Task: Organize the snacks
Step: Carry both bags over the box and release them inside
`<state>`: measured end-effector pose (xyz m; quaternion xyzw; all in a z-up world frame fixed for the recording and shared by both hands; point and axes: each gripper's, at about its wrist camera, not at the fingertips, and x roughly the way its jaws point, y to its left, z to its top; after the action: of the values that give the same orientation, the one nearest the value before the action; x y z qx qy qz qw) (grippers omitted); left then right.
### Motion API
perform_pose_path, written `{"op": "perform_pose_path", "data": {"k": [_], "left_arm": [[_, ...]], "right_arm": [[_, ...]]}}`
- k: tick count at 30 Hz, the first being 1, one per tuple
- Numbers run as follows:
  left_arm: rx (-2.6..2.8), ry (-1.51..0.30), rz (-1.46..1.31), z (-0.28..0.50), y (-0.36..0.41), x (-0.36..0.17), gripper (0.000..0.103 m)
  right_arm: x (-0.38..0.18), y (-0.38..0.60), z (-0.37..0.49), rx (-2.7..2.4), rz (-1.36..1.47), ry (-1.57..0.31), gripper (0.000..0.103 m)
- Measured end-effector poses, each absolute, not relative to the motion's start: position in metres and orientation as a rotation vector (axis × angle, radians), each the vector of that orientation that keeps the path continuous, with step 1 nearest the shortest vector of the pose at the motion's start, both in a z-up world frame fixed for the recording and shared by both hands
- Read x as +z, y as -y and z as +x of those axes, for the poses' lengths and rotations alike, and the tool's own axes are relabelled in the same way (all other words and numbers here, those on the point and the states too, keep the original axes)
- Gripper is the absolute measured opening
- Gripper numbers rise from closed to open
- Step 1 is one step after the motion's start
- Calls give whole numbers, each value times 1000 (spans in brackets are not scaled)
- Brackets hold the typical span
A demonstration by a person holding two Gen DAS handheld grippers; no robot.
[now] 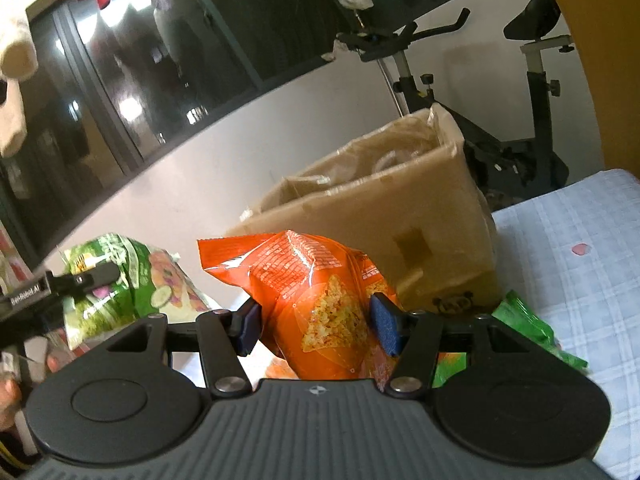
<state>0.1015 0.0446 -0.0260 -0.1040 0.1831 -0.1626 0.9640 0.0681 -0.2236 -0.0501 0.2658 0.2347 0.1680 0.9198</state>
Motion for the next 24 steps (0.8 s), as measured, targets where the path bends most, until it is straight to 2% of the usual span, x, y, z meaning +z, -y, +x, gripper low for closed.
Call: {"op": "perform_pose_path", "data": {"k": [12, 17, 24], "left_arm": [[-446, -431, -114, 155, -22, 33, 79], [-479, -392, -55, 185, -8, 58, 79], [-483, -424, -4, 242, 23, 65, 79]], "right_arm": [[6, 239, 105, 386, 631, -389, 59], [36, 251, 130, 381, 633, -321, 59], [50, 261, 188, 355, 667, -322, 59]]}}
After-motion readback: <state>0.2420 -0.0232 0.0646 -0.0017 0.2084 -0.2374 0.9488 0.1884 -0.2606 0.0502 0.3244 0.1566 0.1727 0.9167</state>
